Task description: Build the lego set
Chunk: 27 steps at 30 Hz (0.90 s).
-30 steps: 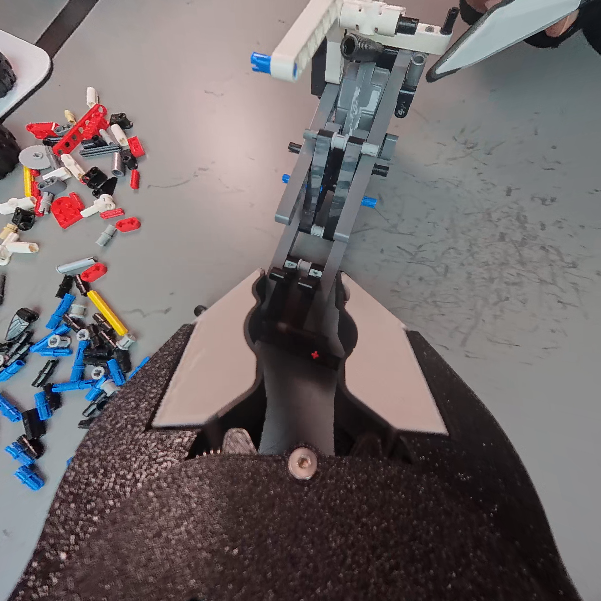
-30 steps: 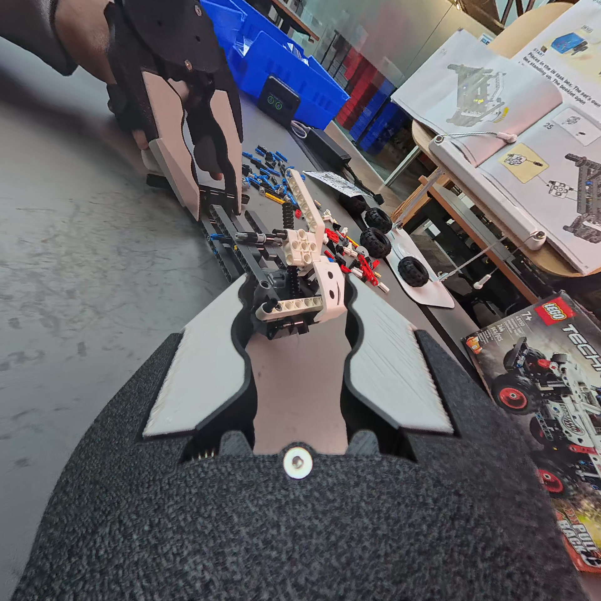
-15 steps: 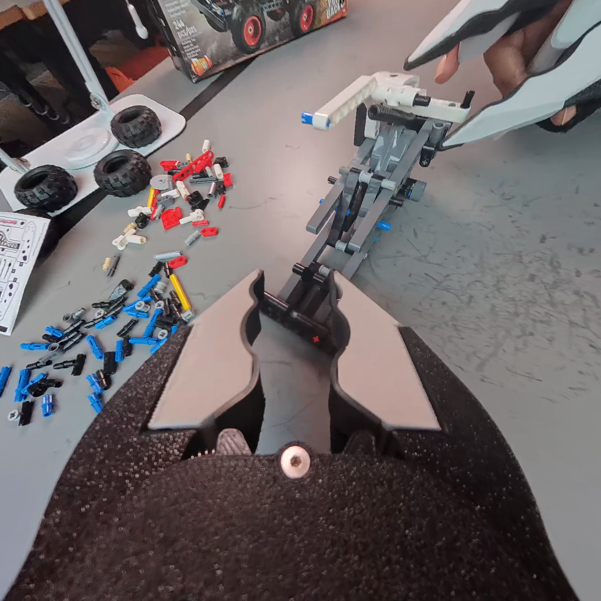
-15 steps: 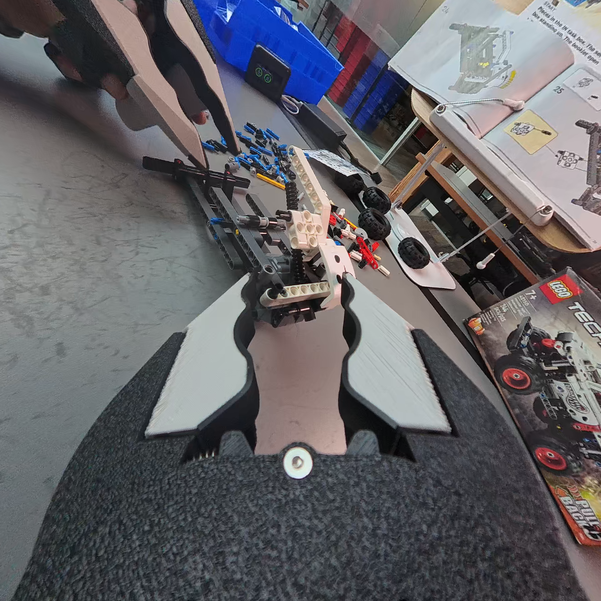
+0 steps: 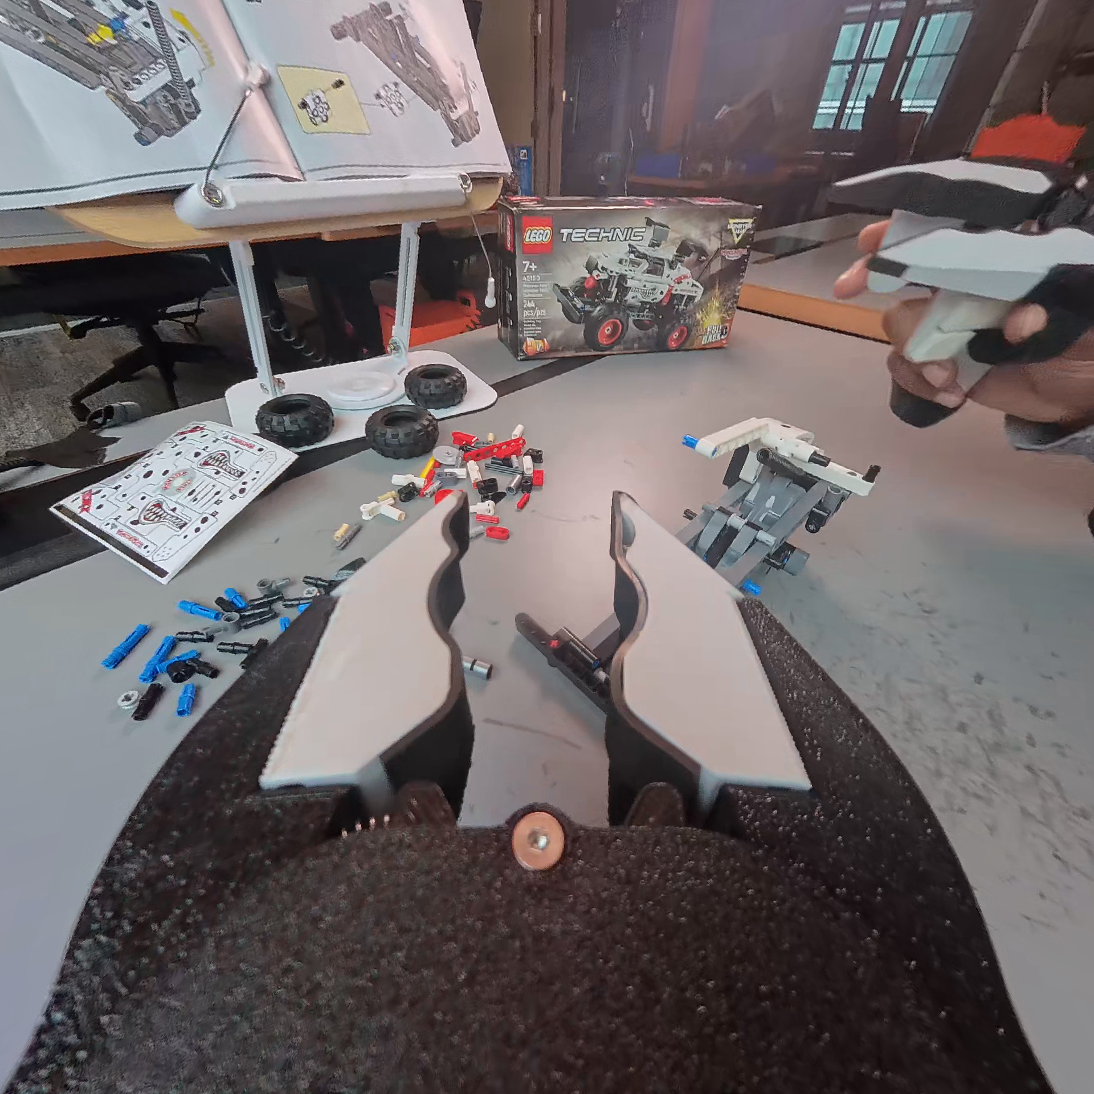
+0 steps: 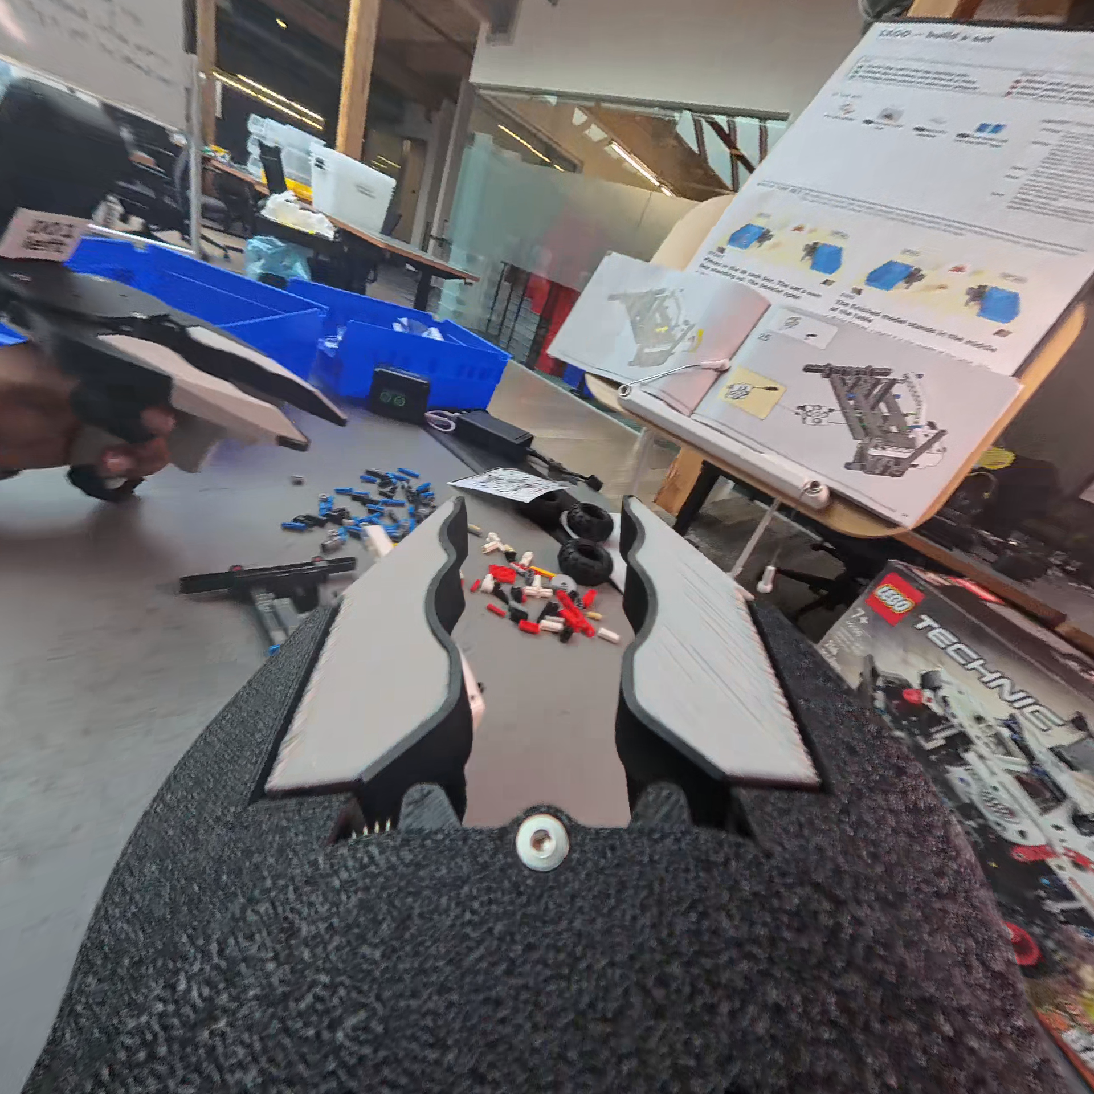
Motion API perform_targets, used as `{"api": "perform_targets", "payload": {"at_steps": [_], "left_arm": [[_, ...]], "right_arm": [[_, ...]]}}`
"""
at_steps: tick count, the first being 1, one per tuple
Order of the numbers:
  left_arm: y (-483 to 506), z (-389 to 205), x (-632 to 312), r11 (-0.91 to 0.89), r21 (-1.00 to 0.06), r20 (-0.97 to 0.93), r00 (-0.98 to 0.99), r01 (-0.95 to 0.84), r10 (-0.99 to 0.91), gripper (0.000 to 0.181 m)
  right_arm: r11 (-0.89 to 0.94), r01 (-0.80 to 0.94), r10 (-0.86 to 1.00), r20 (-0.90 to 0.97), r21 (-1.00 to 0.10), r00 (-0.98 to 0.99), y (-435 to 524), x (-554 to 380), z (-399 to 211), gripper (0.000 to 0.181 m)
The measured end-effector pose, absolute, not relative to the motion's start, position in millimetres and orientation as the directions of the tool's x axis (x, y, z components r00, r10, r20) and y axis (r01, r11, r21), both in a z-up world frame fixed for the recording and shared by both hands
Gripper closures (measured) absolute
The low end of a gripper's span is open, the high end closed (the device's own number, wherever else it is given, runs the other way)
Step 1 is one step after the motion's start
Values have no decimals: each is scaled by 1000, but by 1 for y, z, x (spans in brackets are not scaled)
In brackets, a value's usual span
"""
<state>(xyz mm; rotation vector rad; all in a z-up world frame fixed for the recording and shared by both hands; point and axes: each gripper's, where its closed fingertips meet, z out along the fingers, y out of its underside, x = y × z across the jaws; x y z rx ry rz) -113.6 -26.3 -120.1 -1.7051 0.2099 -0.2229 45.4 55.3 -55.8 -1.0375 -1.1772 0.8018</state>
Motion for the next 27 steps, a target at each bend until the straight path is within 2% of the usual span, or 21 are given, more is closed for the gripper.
{"api": "perform_targets", "payload": {"at_steps": [6,8,13,17,20,22,25,27], "left_arm": [[-26,-114,-111,-119,-993,37,964,6,-264,138],[-23,-110,-110,-117,-993,37,965,6,-260,141],[15,-63,-119,-44,-996,-71,979,-81,-192,153],[88,-12,-137,-46,-987,-147,979,-155,-144,150],[157,-9,-162,-173,-964,-177,974,-201,-144,137],[197,-8,-178,-199,-952,-208,968,-234,-143,137],[242,-23,-205,-286,-899,-314,944,-331,-103,136],[258,-31,-217,-320,-869,-374,924,-378,-74,139]], "right_arm": [[381,76,826,376,-922,421,161,-1,2,145],[361,109,801,368,-926,472,205,-21,12,144],[276,225,760,355,-934,545,304,-76,12,102],[286,316,696,423,-905,580,344,-108,11,86],[202,350,703,384,-915,598,356,-120,-5,88],[220,343,700,393,-913,596,353,-122,-6,97],[242,346,709,408,-907,575,346,-123,-10,127],[262,349,719,423,-900,551,341,-125,-15,139]]}}
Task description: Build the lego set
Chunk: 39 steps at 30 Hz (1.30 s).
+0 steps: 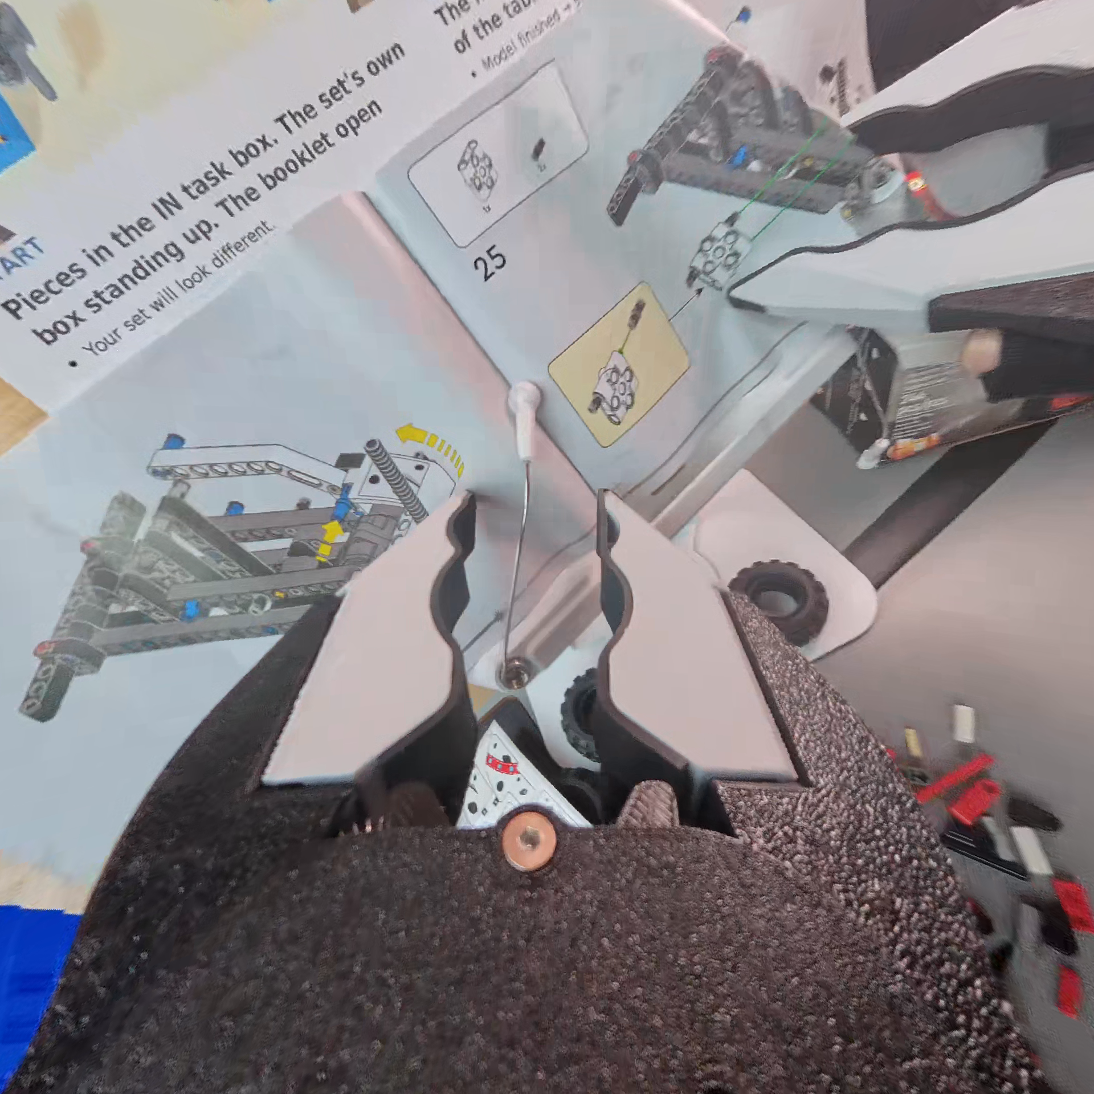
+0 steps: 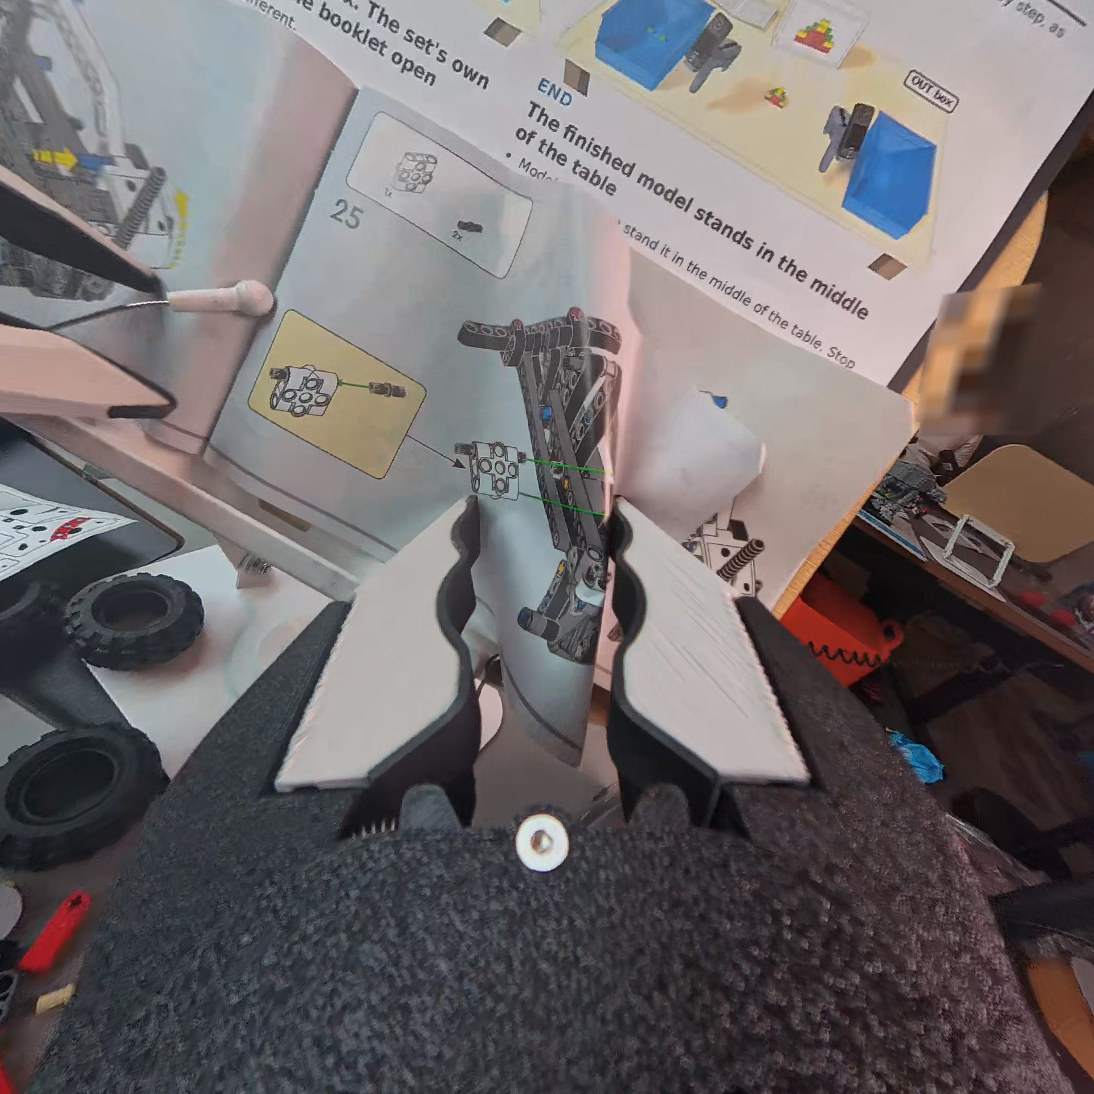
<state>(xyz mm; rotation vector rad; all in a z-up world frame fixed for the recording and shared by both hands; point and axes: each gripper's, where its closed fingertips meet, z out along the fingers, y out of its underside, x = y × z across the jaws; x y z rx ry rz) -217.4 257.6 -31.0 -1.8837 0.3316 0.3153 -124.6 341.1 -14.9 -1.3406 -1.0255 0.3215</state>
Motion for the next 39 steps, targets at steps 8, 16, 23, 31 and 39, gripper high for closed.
{"api": "perform_targets", "payload": {"at_steps": [8,16,23,31,39], "left_arm": [[228,-14,-253,-156,-973,-176,983,-167,43,179],[172,-2,-272,15,-942,335,942,335,-4,164],[178,8,-233,-131,-883,469,859,451,-206,117],[190,-24,-248,-260,-891,429,876,372,-219,166],[184,-2,-245,-196,-891,451,845,409,-288,173]], "right_arm": [[255,212,843,324,-943,429,303,-119,-17,158],[358,193,895,395,-914,210,220,-166,-27,169],[515,227,841,538,-826,51,165,-242,-39,152],[548,59,828,531,-834,-183,107,-204,-34,139],[419,142,835,442,-897,327,251,-174,26,142]]}}
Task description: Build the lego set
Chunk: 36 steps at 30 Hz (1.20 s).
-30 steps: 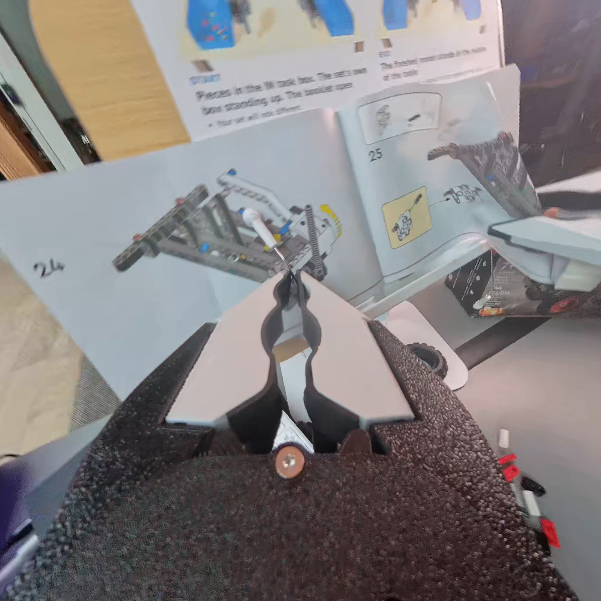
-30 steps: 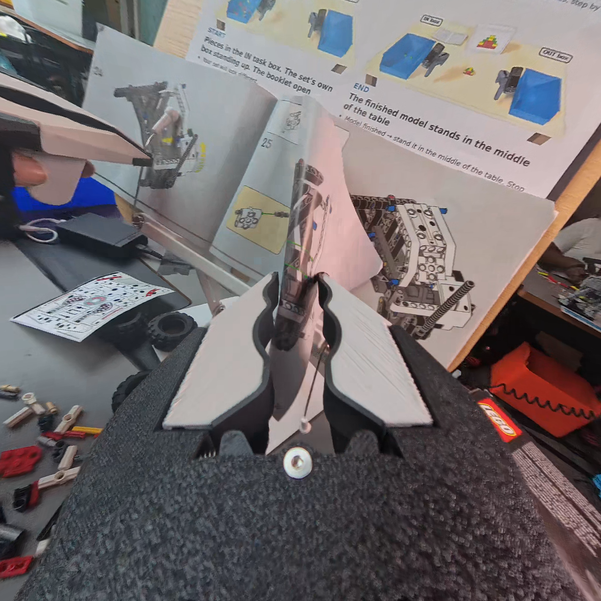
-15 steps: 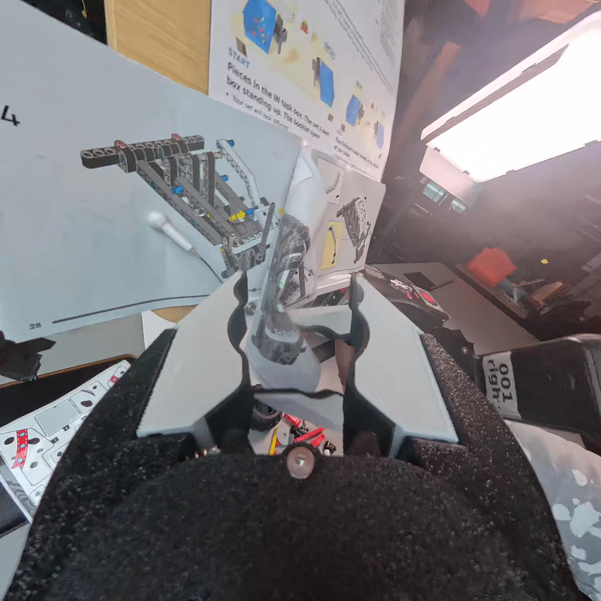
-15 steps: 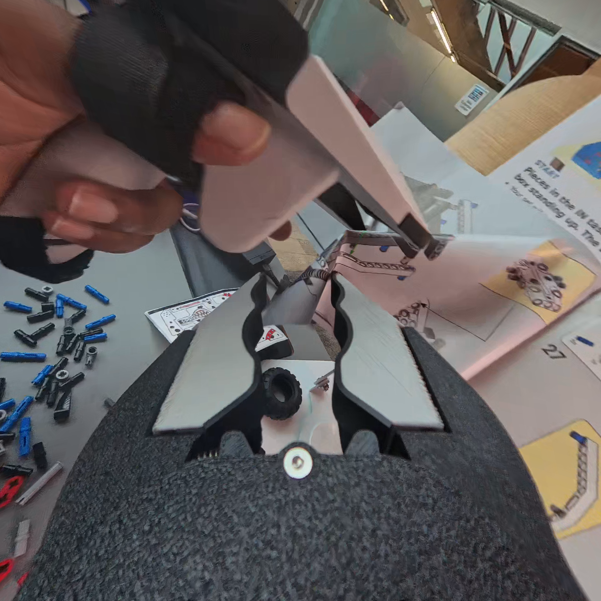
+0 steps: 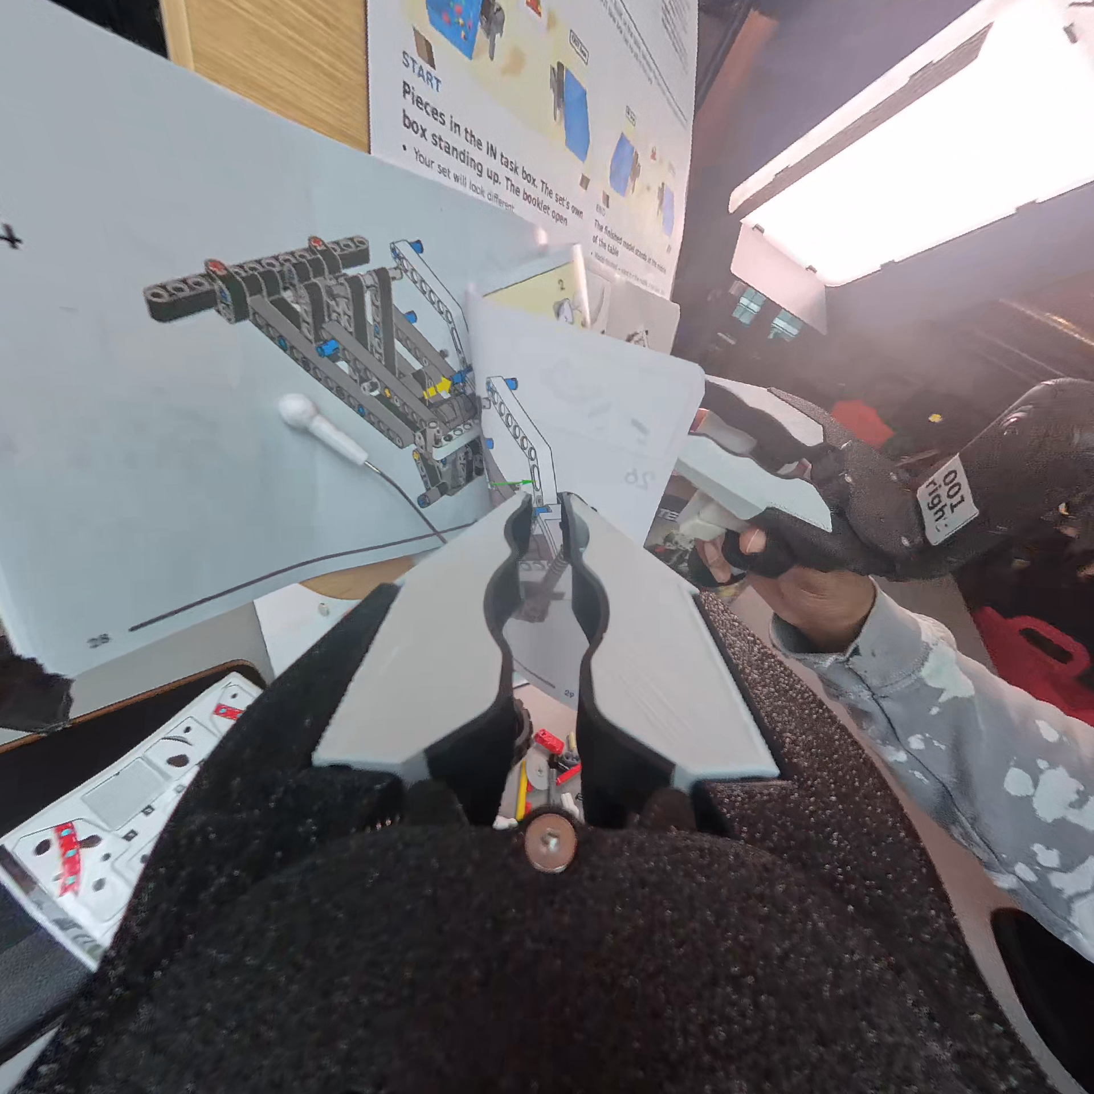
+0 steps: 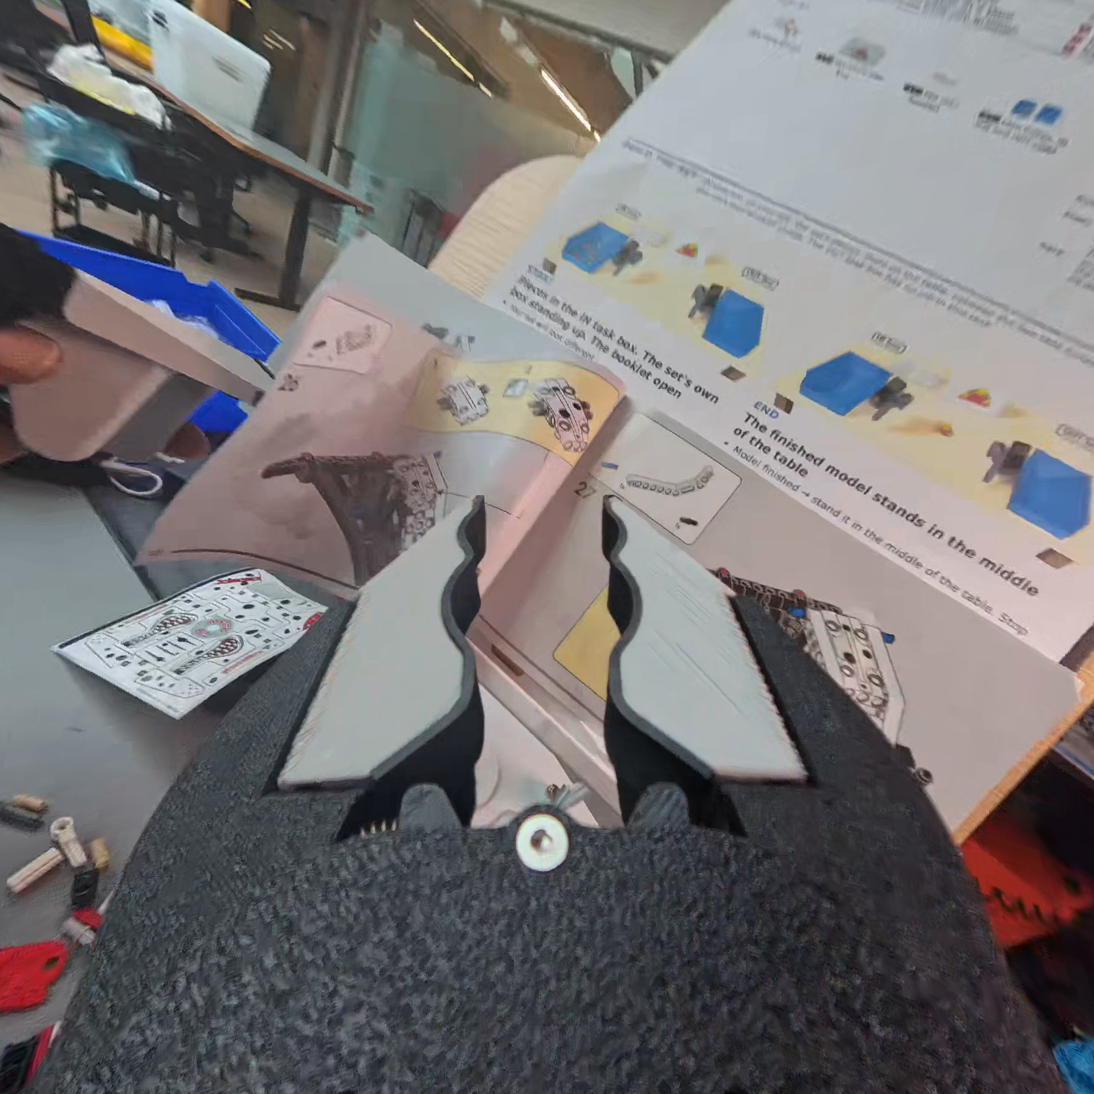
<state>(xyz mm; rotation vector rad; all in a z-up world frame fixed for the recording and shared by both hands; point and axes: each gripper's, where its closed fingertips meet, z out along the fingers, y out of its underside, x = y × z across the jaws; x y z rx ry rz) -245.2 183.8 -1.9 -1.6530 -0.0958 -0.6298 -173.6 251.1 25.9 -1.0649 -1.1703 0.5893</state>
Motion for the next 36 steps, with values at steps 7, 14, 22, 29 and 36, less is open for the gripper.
{"api": "perform_targets", "payload": {"at_steps": [7,14,22,29,36], "left_arm": [[196,-15,-313,-167,-850,501,864,500,38,150],[205,-18,-303,-201,-895,400,916,398,32,154],[204,-24,-299,-256,-925,266,959,282,96,170],[187,-51,-303,-190,-825,539,842,532,16,169],[183,-71,-299,-93,-584,808,565,807,-167,172]], "right_arm": [[413,288,796,496,-864,346,261,-206,-2,125],[437,262,808,503,-861,307,241,-211,-10,136],[436,264,826,499,-860,261,234,-197,-18,141],[357,218,881,405,-908,245,233,-188,-15,165],[336,337,867,428,-880,254,230,-220,-30,171]]}}
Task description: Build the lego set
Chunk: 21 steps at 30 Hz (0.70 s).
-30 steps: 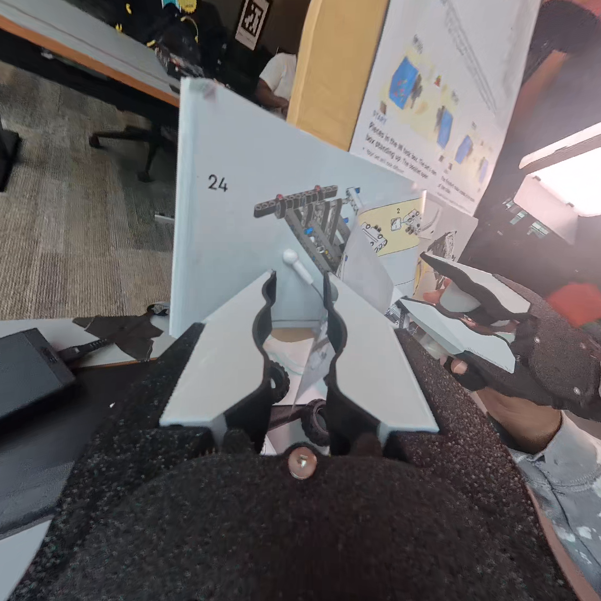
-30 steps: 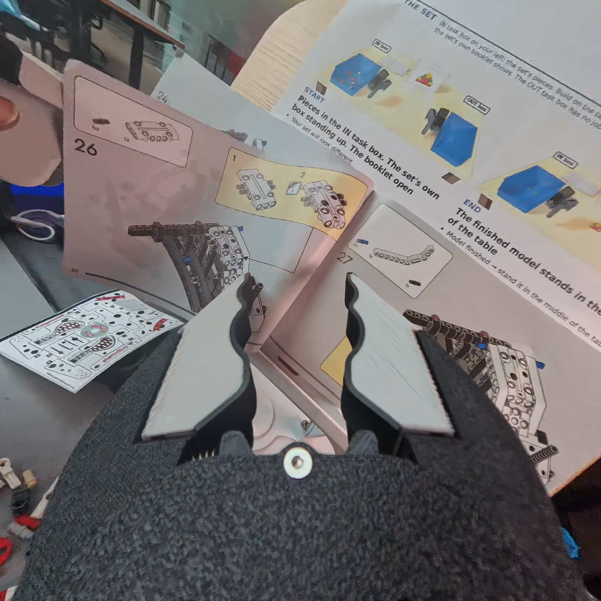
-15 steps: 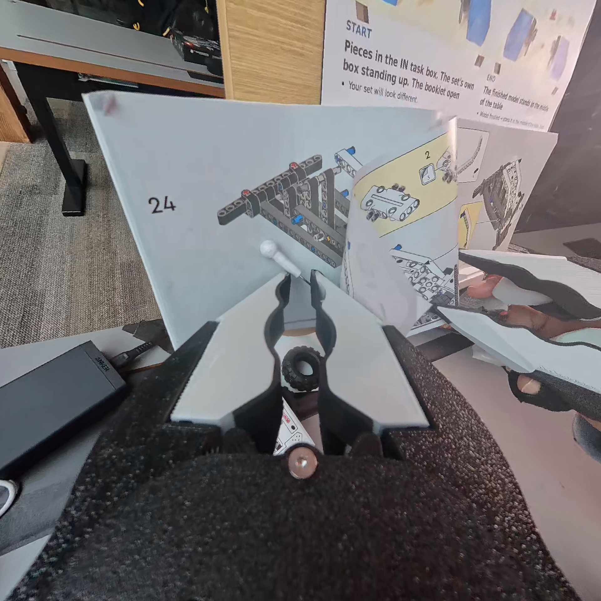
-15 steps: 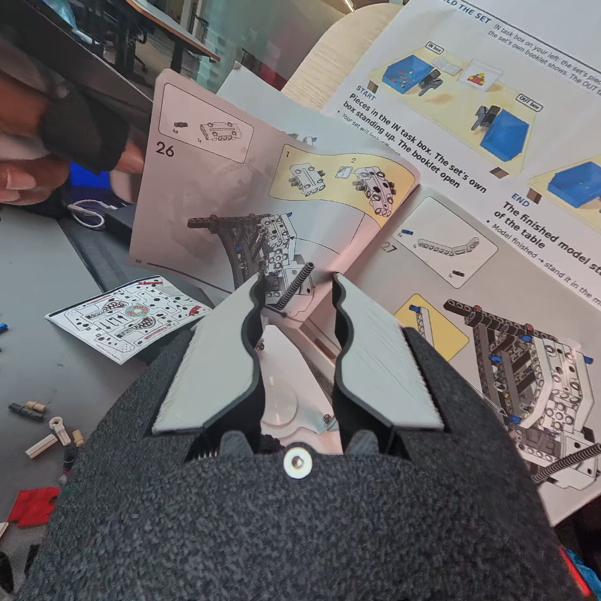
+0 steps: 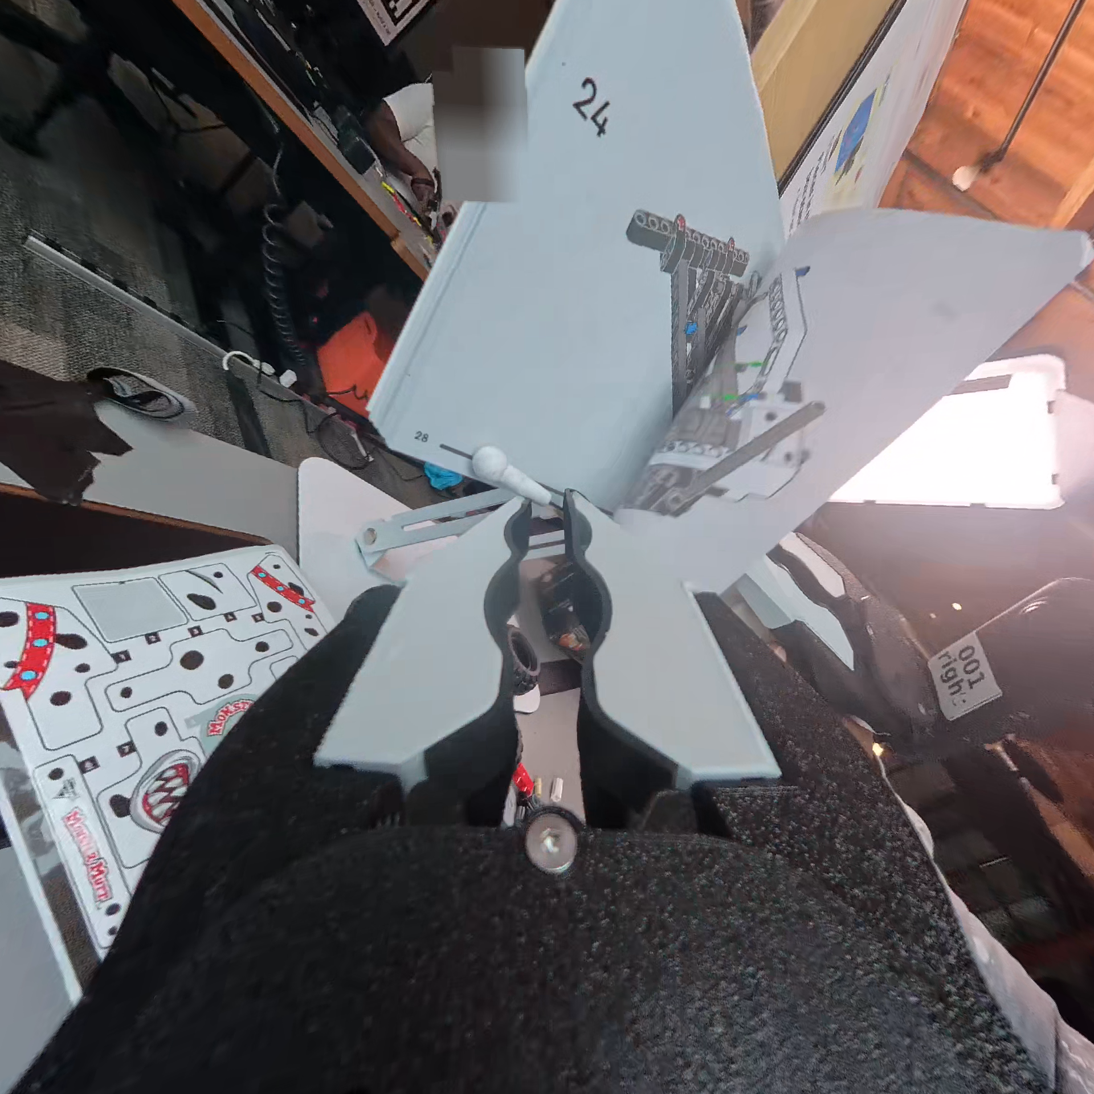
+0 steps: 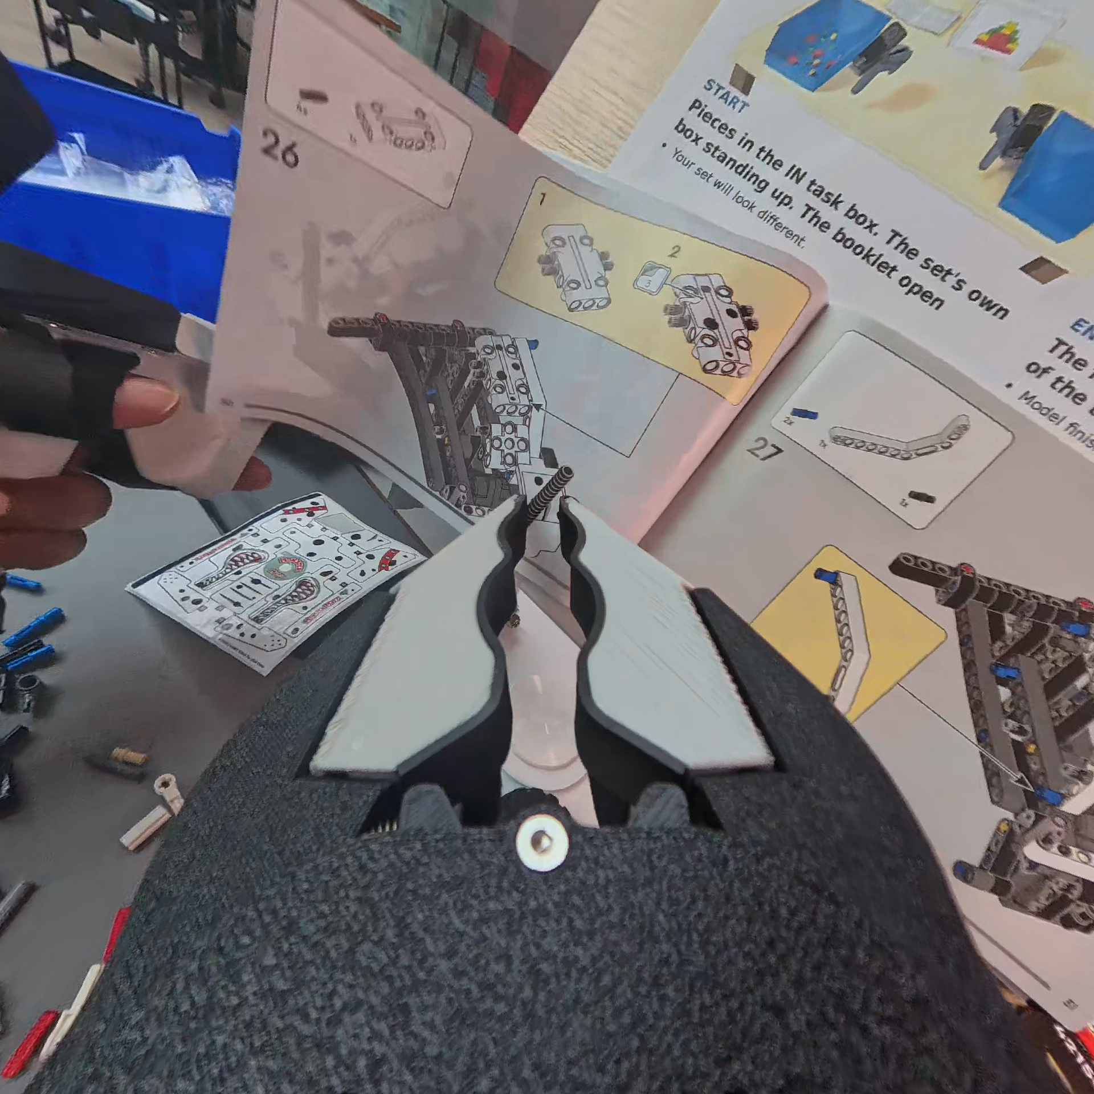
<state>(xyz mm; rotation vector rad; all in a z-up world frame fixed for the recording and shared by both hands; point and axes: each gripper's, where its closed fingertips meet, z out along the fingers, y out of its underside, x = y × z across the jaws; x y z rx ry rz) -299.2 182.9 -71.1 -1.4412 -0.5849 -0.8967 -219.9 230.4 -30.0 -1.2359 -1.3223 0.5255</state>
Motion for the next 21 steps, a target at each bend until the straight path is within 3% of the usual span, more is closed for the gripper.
{"api": "perform_targets", "payload": {"at_steps": [5,7,10,14,17,21], "left_arm": [[179,-71,-297,-60,-364,888,327,930,-322,175],[179,-77,-295,-51,-332,895,298,942,-331,175],[178,-78,-294,-50,-345,889,309,937,-337,175],[179,-73,-296,-39,-402,874,371,915,-313,175],[180,-69,-298,-10,-437,863,416,899,-286,175],[176,-67,-296,14,-467,852,454,884,-258,175]], "right_arm": [[377,394,843,487,-838,228,227,-252,-30,173],[368,391,860,469,-844,203,223,-254,-29,169],[328,324,894,403,-887,198,218,-244,-17,160],[349,275,821,434,-896,371,250,-213,8,156],[375,380,730,522,-846,441,272,-211,4,120],[397,456,588,602,-796,539,288,-216,3,102]]}}
